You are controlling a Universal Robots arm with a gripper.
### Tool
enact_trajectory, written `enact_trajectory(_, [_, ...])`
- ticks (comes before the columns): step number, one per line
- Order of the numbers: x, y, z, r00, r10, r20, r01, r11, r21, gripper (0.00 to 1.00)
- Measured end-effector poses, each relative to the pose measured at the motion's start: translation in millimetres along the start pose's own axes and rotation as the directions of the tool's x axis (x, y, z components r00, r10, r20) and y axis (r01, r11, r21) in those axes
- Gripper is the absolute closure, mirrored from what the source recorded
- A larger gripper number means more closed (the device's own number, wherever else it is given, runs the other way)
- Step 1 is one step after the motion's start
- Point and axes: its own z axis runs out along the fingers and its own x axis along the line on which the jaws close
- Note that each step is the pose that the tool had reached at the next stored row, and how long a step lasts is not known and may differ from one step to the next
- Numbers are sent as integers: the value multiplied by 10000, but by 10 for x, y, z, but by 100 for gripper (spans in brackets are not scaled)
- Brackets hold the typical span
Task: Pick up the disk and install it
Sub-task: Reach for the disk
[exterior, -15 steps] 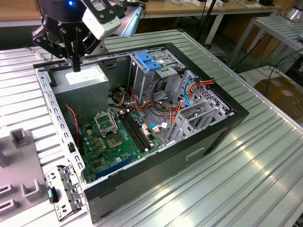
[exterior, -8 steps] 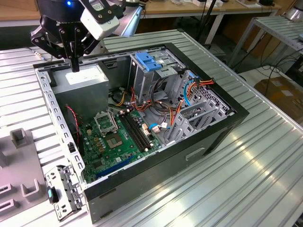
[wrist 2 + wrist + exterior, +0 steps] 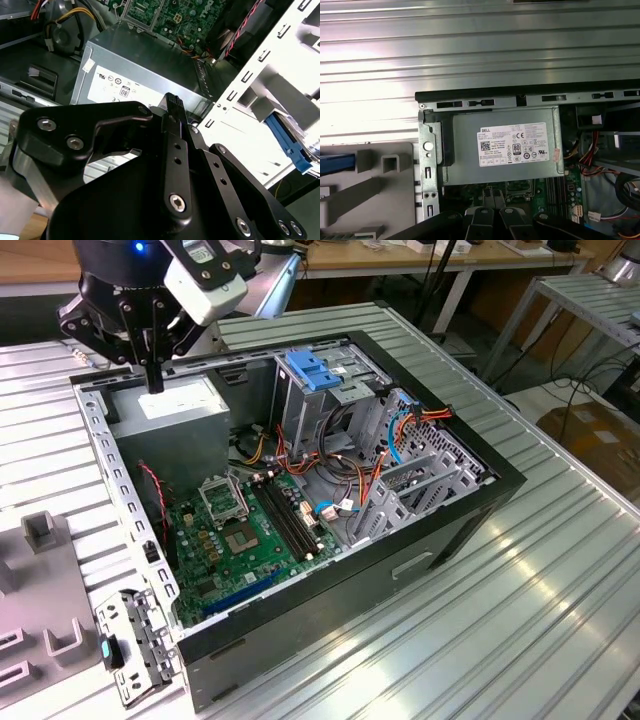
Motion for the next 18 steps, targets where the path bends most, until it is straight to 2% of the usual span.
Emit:
enact_trajectory(7, [69,-5,-2,10000,-1,0,1,10000,0,89])
enact_trajectory(18, [133,-10,-4,10000,0,0,0,10000,0,89])
